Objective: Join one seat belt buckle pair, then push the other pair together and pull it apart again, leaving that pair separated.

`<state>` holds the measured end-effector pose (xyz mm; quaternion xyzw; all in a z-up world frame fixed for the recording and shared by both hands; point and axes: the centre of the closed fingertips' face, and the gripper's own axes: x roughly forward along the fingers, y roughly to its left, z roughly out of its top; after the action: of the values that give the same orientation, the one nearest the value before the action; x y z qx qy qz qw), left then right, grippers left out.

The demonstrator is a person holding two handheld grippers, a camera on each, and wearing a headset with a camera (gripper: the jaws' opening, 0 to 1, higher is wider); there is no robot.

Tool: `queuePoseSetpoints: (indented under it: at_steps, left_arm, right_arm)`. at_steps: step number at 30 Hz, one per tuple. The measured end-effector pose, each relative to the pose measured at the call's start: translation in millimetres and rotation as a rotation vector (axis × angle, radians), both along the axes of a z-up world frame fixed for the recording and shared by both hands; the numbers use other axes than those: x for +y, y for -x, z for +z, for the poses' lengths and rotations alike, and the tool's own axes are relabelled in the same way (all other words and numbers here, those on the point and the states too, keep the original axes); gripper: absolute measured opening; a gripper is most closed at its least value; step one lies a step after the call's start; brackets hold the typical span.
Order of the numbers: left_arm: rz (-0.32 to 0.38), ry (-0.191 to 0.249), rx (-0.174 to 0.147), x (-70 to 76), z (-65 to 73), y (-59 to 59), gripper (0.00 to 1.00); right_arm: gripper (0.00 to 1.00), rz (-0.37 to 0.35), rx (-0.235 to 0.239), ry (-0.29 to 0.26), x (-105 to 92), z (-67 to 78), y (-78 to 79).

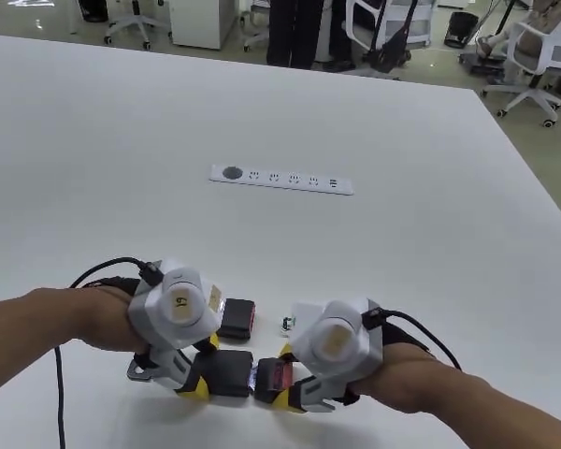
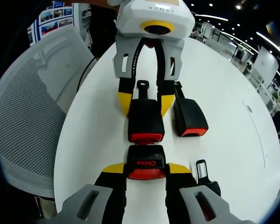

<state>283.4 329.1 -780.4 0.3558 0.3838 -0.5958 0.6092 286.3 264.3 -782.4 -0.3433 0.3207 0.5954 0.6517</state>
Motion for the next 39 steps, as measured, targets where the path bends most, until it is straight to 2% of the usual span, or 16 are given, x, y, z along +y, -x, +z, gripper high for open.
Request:
queuePoseSetpoints:
  at_steps: [2, 4, 6, 9, 15, 21, 27, 29, 32, 33, 34, 39]
  left_arm:
    - [0.006, 0.000, 0.001, 1.2, -0.4, -1.1, 0.31]
    - [0.007, -0.002, 0.000, 1.2, -0.5, -1.1, 0.32]
    - [0.006, -0.001, 0.000, 1.1, -0.4, -0.8, 0.32]
    - [0.006, -0.004, -0.001, 0.2, 0.5, 0.5, 0.32]
    - [-0.003, 0.005, -0.006, 0.7, -1.5, 0.3, 0.32]
    - [0.009, -0.021, -0.003, -2.8, 0.5, 2.2, 0.32]
    - [0.000, -0.012, -0.006, -2.0, 2.0, 3.2, 0.32]
    - [0.002, -0.018, -0.001, -2.8, 2.3, 2.5, 0.32]
    - [-0.010, -0.038, 0.000, -2.3, 0.9, 2.2, 0.33]
    - [-0.010, -0.040, 0.001, -1.5, 0.8, 1.6, 0.33]
    - [-0.012, -0.042, -0.001, -0.7, 0.9, 1.4, 0.33]
    - [-0.009, -0.042, -0.007, 0.4, 0.3, 0.6, 0.34]
  right_arm:
    - [0.27, -0.002, -0.002, 0.001, 1.0, 5.0, 3.2]
    - [0.27, -0.001, -0.004, 0.002, 0.1, 2.1, 1.6]
    - [0.27, -0.006, -0.003, 0.002, -2.0, 8.7, 5.0]
    - [0.27, -0.025, -0.007, 0.004, -3.8, 7.0, 3.5]
    - [0.28, 0.004, -0.024, -0.016, -5.6, 7.6, 3.5]
    - [0.27, -0.015, -0.010, -0.005, -3.0, 10.3, 6.2]
    - [0.27, -0.002, -0.003, -0.028, -5.8, 4.8, 2.5]
    - [0.28, -0.006, 0.000, -0.034, -4.9, 7.7, 4.3]
    - [0.29, -0.014, 0.028, -0.030, -4.0, 7.4, 4.3]
    - [0.29, -0.005, 0.015, -0.028, -4.6, 7.4, 4.0]
    - [0.30, 0.025, -0.040, -0.017, -5.3, 6.8, 0.3]
    - [0.31, 0.036, -0.042, -0.011, -5.3, 10.6, 6.0]
